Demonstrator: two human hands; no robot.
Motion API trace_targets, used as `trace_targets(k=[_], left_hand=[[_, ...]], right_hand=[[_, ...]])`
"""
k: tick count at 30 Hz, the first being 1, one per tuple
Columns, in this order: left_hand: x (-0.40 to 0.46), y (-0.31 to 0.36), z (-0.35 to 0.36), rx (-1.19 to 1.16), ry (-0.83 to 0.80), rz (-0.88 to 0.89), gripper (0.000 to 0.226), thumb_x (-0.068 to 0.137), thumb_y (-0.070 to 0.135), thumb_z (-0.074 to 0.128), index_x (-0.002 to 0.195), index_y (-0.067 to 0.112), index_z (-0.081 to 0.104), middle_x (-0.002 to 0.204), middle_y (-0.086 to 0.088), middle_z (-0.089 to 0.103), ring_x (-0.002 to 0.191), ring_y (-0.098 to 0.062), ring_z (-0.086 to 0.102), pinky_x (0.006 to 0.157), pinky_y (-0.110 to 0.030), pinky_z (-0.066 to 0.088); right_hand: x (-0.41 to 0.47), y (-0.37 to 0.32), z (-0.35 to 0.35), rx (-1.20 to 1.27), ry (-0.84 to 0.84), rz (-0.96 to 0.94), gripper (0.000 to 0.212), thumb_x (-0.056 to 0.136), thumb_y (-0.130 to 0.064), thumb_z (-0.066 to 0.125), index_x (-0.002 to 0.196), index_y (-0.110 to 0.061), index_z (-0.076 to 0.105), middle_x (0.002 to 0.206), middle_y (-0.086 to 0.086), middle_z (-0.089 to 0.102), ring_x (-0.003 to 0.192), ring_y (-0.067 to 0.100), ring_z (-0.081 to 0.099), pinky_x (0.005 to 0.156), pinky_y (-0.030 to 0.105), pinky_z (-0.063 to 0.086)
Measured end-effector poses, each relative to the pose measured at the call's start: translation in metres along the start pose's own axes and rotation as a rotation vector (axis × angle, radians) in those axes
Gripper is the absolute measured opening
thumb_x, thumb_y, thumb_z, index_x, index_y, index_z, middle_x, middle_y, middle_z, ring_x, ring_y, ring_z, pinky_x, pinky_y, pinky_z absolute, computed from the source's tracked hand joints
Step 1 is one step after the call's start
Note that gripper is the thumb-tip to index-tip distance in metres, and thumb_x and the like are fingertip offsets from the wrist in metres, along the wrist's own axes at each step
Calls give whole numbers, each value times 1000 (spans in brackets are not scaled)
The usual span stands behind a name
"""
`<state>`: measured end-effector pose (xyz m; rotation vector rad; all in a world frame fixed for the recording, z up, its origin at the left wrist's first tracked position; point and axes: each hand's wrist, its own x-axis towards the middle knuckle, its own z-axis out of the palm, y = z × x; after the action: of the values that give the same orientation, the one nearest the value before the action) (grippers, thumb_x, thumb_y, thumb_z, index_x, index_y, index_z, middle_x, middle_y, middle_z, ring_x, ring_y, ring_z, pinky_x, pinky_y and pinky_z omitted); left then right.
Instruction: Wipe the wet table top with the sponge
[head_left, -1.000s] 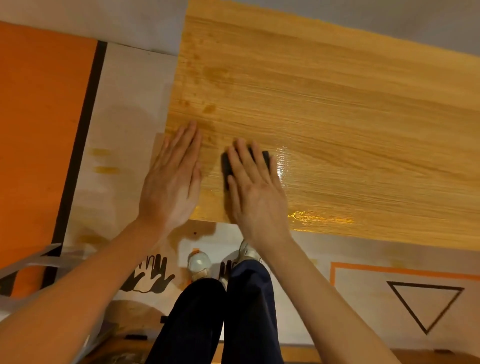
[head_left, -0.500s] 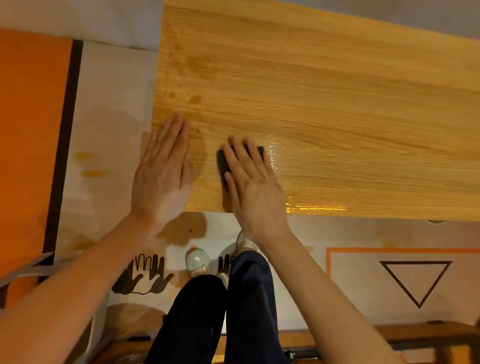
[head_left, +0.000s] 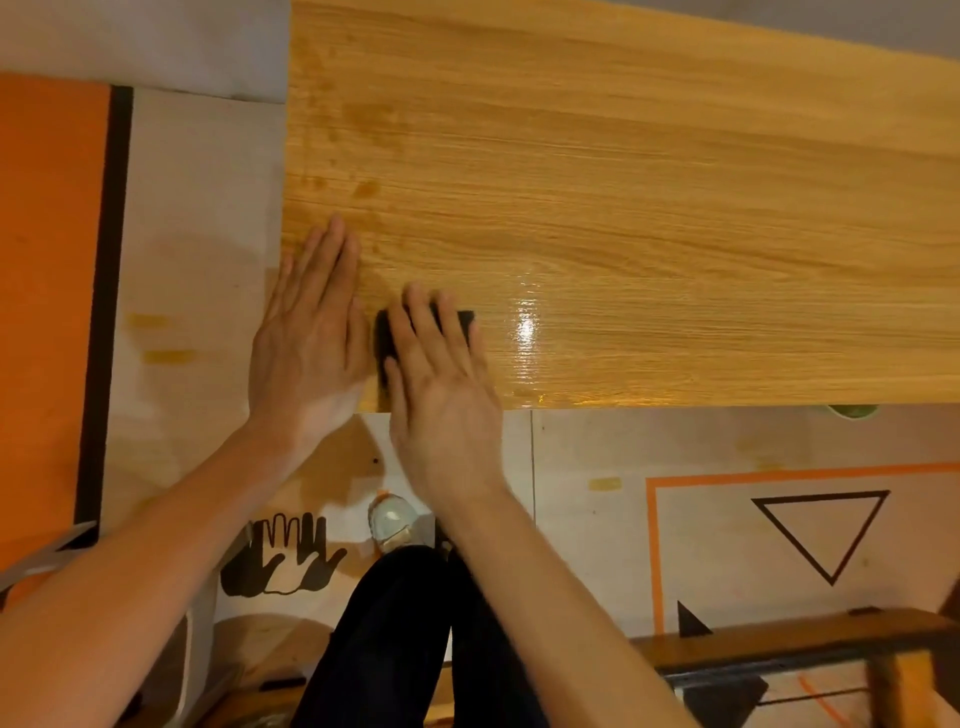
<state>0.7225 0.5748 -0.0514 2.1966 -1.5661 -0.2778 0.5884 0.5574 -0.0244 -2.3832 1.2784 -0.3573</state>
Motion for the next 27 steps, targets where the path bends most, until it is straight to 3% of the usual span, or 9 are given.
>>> trace_targets(k=[3, 6, 9, 14, 18, 20, 22, 24, 27], left_hand=[[0, 0, 0, 3, -8, 5, 54, 108, 24, 25, 158, 5, 25, 168, -8, 18, 156, -19, 12, 128, -33, 5], [0, 0, 1, 7, -14, -2, 54, 108, 24, 24, 159, 6, 22, 168, -7, 15, 157, -18, 9, 128, -32, 3], [0, -1, 2, 3, -1, 4, 54, 108, 23, 25, 159, 5, 23, 168, -8, 16, 157, -19, 10, 129, -35, 6], [-1, -3, 2, 8, 19, 29, 53, 109, 21, 27, 158, 3, 25, 168, -9, 20, 156, -21, 15, 128, -41, 13], [-1, -3, 1, 12, 15, 34, 53, 109, 23, 26, 158, 3, 26, 168, -10, 20, 156, -22, 16, 128, -43, 15], [0, -2, 1, 9, 12, 22, 54, 108, 24, 25, 159, 5, 25, 168, -8, 19, 156, -21, 15, 128, -42, 13], [1, -2, 2, 20, 14, 24, 54, 108, 24, 24, 159, 5, 24, 168, -8, 18, 157, -20, 14, 129, -39, 11], [1, -3, 3, 39, 18, 26, 54, 108, 24, 23, 159, 5, 24, 168, -8, 17, 157, -20, 13, 129, -36, 8], [1, -2, 2, 55, 25, 35, 54, 108, 23, 23, 158, 3, 25, 168, -10, 19, 156, -21, 16, 128, -31, 5]], right_hand=[[-17, 59, -32, -48, 2, -29, 44, 103, -21, 40, 146, -13, 41, 156, 3, 34, 148, 19, 21, 123, 41, 15], [-43, 119, -61, -33, 162, 300, 46, 104, -20, 35, 148, -10, 36, 158, 4, 28, 150, 18, 14, 122, 46, 14], [-41, 108, -49, 4, 282, 499, 46, 105, -22, 31, 149, -6, 35, 158, 8, 28, 149, 24, 14, 120, 52, 15], [-20, 10, 4, -27, 142, 164, 44, 103, -19, 38, 145, -7, 41, 155, 9, 35, 148, 25, 21, 121, 46, 17], [-24, 37, -19, -14, -84, -205, 43, 102, -20, 46, 145, -12, 43, 155, 4, 35, 148, 20, 21, 121, 45, 18], [-34, 82, -44, -40, -64, -133, 44, 102, -18, 45, 146, -13, 41, 156, 3, 34, 149, 19, 19, 120, 48, 20], [-39, 113, -65, -27, 22, 97, 45, 104, -19, 37, 148, -11, 38, 157, 4, 31, 150, 20, 14, 120, 51, 18], [-31, 109, -63, 7, 86, 233, 45, 104, -20, 31, 148, -10, 37, 158, 5, 29, 150, 21, 11, 122, 48, 12], [6, 70, -39, 17, 42, 85, 44, 105, -22, 31, 146, -10, 41, 156, 5, 33, 149, 23, 16, 123, 41, 7]])
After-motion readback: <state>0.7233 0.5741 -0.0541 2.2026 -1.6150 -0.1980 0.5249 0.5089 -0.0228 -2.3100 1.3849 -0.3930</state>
